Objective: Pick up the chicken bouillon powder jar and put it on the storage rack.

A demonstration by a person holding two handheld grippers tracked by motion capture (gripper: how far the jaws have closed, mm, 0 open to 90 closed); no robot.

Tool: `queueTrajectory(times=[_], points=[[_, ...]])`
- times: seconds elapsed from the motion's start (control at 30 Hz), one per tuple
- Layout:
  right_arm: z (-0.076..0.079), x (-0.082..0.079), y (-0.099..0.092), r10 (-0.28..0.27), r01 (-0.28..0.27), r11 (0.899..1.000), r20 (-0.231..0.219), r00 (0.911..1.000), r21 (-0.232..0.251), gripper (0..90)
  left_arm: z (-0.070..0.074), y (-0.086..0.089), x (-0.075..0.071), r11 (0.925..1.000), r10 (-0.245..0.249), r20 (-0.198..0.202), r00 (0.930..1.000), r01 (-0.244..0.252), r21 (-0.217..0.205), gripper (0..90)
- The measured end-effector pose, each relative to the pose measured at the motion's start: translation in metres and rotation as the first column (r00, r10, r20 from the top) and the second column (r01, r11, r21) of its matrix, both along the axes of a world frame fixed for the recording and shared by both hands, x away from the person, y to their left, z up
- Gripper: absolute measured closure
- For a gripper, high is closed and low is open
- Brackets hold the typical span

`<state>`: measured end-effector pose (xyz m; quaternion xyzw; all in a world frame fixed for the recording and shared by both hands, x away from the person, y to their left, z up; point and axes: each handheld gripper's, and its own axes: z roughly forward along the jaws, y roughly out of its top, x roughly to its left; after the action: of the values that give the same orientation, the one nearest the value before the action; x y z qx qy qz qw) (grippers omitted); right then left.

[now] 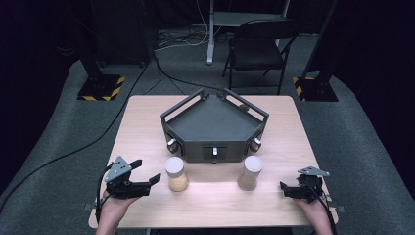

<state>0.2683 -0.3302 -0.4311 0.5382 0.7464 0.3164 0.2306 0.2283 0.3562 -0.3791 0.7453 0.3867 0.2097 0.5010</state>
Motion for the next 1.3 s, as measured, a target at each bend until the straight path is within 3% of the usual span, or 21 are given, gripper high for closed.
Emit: queueTrajectory(times=[0.4, 0.57, 0.83, 1.3], points=[[0.000, 0.000, 0.000, 0.003, -0.003, 1.000, -0.001, 1.0000, -0.001, 1.0, 0.000, -0.026, 0.007, 0.9978, -0.063, 0.002, 0.9980, 0.063, 0.019, 12.7], [0.000, 0.001, 0.000, 0.008, -0.008, 1.000, -0.002, 1.0000, -0.002, 0.8, -0.005, -0.039, 0.007, 0.9985, -0.043, 0.020, 0.9989, 0.042, 0.034, 12.9], [0.000, 0.001, -0.001, 0.009, -0.009, 1.000, -0.002, 1.0000, -0.002, 0.8, -0.012, -0.055, 0.016, 0.9971, -0.054, 0.004, 0.9985, 0.054, 0.053, 13.4], [0.001, 0.002, -0.001, 0.016, -0.016, 1.000, -0.004, 0.9999, -0.002, 0.2, -0.018, -0.067, 0.033, 0.9975, -0.055, -0.021, 0.9983, 0.056, 0.044, 18.6]])
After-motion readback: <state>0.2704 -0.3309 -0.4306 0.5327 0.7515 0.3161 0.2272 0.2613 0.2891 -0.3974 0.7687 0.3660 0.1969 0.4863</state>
